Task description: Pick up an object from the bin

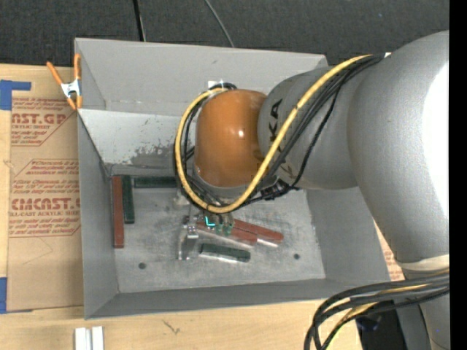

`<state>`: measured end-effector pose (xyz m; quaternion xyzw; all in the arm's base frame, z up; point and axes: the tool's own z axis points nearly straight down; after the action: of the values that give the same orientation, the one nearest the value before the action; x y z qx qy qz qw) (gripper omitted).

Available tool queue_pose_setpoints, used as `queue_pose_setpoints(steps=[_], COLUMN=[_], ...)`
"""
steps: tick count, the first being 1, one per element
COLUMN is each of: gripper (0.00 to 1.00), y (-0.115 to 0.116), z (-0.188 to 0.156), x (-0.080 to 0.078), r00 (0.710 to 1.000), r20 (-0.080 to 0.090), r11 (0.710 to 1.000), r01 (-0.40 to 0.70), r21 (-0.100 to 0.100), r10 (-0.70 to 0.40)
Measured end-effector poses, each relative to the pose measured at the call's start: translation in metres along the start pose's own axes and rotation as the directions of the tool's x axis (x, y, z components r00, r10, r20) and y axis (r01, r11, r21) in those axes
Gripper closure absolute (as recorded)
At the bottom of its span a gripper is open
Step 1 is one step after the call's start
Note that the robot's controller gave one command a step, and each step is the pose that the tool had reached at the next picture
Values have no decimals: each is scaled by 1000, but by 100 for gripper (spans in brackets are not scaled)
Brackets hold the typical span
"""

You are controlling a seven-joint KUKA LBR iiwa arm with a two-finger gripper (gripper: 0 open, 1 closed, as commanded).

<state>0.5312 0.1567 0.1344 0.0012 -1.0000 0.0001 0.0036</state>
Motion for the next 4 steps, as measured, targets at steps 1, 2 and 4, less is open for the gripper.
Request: queue_pose_setpoints(steps=[1,2,4], gripper=[0,100,100], y=[-1,-36,-54], z=[-5,58,14], x=[-2,5,10], r00=[1000,998,999], r20=[7,17,1], r11=[1000,999,999], r01=[-2,54,38], r21=[-1,-4,0], r10=[2,-54,-38])
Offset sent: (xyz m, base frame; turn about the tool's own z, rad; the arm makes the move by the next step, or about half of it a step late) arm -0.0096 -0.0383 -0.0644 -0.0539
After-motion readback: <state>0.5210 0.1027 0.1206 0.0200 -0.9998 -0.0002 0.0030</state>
